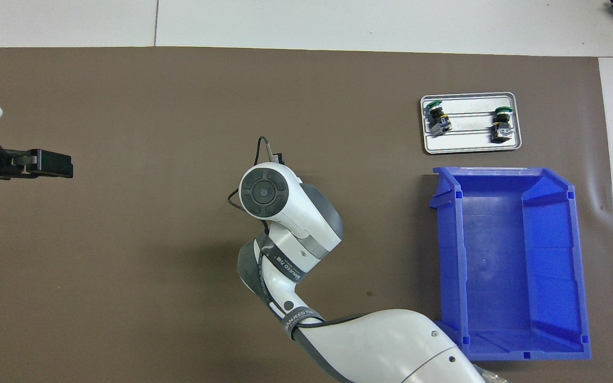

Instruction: Place and press button with both arms

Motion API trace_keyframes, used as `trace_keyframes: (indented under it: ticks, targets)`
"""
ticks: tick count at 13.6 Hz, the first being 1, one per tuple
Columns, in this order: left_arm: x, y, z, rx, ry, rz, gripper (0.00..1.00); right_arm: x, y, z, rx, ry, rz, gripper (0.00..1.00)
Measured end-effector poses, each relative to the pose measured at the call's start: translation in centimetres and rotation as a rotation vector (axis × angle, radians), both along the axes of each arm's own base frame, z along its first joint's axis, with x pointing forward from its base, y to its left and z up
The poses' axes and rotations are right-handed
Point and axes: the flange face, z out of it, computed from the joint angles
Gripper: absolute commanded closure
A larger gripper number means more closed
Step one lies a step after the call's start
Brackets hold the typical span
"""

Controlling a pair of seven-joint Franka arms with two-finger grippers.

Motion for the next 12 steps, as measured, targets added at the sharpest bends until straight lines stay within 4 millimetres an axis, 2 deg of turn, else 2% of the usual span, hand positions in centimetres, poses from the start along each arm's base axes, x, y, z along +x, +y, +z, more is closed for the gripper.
trace_keyframes:
  ticks: [1,2,3,5,7,8,9,12]
  targets:
    - [-0.1,-0.6,0.0,0.000,-0.003,-0.012,0.00,0.6,-0.7,1.1,-0.009,-0.011,0.037,0.00]
    - [-0.1,-1.3,0.0,0.000,-0.004,-0.024,0.00,1.7,-2.4,3.1,-0.015,-0.023,0.076,0.00]
    - [-0.2,-1.9,0.0,0.000,-0.005,-0.034,0.00,3.2,-5.1,5.9,-0.023,-0.032,0.119,0.00]
    - [-0.3,-2.8,0.1,0.000,-0.011,-0.063,0.00,5.5,-12.2,12.4,-0.049,-0.037,0.216,0.00]
    - [-0.4,-4.3,0.3,0.004,-0.030,-0.152,0.03,6.3,-19.0,17.0,-0.090,-0.014,0.343,0.00]
    - [-0.6,-5.3,0.4,0.008,-0.036,-0.215,0.12,6.5,-22.0,18.6,-0.115,0.006,0.423,0.00]
    - [-0.9,-6.6,0.4,0.011,-0.039,-0.277,0.18,6.6,-24.7,19.7,-0.136,0.025,0.496,0.00]
    - [-2.0,-11.4,0.2,0.013,-0.060,-0.423,0.14,6.5,-32.7,22.9,-0.112,0.066,0.661,0.00]
